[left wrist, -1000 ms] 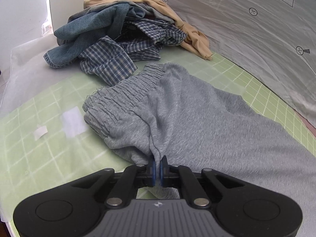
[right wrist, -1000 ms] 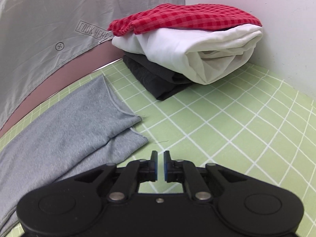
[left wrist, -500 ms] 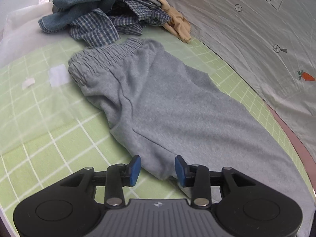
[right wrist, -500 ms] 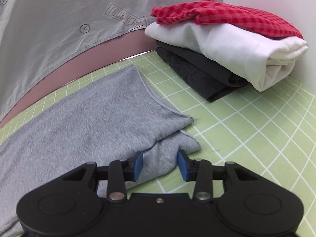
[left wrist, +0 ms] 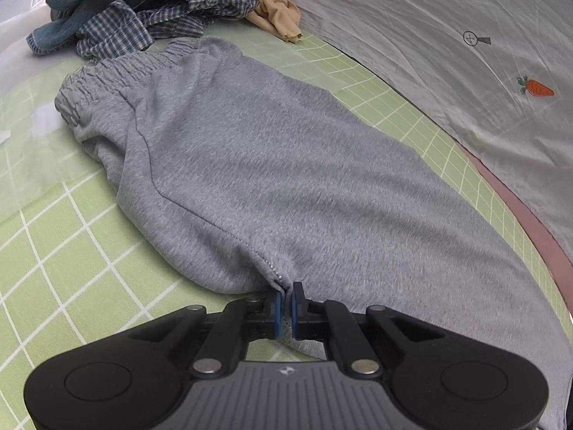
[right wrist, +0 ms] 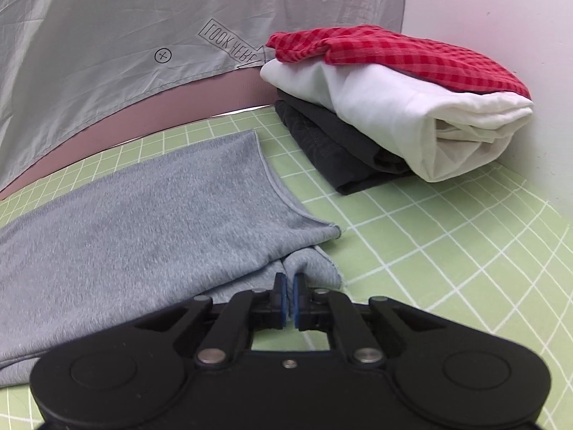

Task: Fold clothes

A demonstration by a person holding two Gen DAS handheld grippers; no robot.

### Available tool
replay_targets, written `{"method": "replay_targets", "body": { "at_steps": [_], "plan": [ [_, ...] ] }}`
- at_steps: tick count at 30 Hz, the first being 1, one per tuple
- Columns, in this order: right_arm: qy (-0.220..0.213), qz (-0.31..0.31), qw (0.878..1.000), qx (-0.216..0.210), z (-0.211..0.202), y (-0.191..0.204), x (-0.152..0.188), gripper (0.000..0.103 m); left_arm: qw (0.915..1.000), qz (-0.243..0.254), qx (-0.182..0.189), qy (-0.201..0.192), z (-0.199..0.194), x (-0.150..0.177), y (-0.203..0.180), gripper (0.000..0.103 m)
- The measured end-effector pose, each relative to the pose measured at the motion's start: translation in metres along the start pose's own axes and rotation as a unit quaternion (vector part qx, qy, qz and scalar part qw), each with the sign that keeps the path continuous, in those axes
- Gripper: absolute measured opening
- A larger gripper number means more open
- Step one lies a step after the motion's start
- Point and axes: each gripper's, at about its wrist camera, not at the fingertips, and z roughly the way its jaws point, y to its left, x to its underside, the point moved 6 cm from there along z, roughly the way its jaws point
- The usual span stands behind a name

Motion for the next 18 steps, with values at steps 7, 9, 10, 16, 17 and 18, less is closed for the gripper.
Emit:
{"method": "replay_targets", "body": {
  "at_steps": [7, 9, 10, 16, 17, 18],
  "plan": [
    [0.024, 0.013, 0.999, 0.02, -0.026, -0.042, 0.031, 0.012, 0.9998, -0.003, 0.006, 0.021, -0.009, 0.013, 0.029, 0.008],
    [0.022, 0.009, 0.999, 0.034, -0.032, -0.045, 0.032, 0.03, 0.9996, -0.011, 0.012, 0.022, -0.015, 0.014, 0.031, 0.012],
    [0.015, 0.011, 0.999, 0.046, -0.037, -0.046, 0.031, 0.035, 0.9995, -0.015, 0.013, 0.023, -0.018, 0.015, 0.031, 0.012],
    [-0.027, 0.014, 0.999, 0.023, -0.052, -0.031, 0.016, 0.047, 0.9958, -0.065, 0.058, 0.029, -0.036, 0.02, 0.019, 0.02],
    [-0.026, 0.021, 0.999, 0.01, -0.049, -0.026, 0.014, 0.05, 0.9954, -0.063, 0.065, 0.029, -0.037, 0.021, 0.014, 0.02],
    [-0.023, 0.028, 0.999, -0.003, -0.045, -0.021, 0.013, 0.051, 0.9951, -0.062, 0.072, 0.03, -0.038, 0.022, 0.009, 0.02]
  ]
}}
